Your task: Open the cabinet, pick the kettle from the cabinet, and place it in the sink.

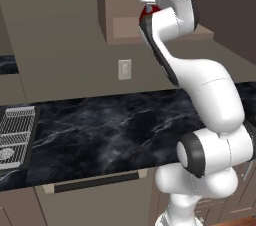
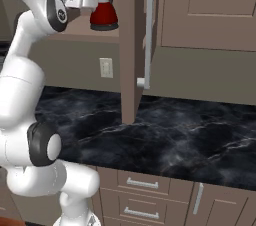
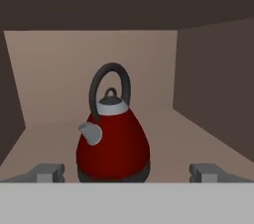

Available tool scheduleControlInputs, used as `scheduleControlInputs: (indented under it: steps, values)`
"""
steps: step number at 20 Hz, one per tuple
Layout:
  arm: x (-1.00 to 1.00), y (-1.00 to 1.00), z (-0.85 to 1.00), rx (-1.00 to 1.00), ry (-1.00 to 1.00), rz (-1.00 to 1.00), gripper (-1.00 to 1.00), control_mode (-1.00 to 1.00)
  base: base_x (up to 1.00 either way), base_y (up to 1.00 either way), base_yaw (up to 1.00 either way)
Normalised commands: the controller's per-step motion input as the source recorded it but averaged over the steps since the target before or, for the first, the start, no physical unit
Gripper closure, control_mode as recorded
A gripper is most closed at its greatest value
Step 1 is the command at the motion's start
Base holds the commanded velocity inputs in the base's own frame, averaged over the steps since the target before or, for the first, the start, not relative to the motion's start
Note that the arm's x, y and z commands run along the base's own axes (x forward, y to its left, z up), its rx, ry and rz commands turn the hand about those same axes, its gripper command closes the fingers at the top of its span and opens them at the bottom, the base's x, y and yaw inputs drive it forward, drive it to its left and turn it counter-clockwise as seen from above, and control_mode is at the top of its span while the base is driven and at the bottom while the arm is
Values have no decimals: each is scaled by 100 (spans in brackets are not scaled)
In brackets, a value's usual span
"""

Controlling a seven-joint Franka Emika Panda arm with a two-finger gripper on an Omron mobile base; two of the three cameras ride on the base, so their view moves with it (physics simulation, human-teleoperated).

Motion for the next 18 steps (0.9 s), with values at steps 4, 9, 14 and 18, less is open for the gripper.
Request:
scheduleControlInputs:
  steps: [4, 9, 14, 18]
  values:
    - [34, 9, 0, 0, 0, 0, -100, -100, 0, 0, 0]
    - [32, 2, 0, 0, 1, 0, -100, -100, 0, 0, 0]
    - [32, 0, 0, 0, 1, 0, -100, -100, 0, 0, 0]
    - [33, 0, -2, 0, 3, 0, -100, -100, 0, 0, 0]
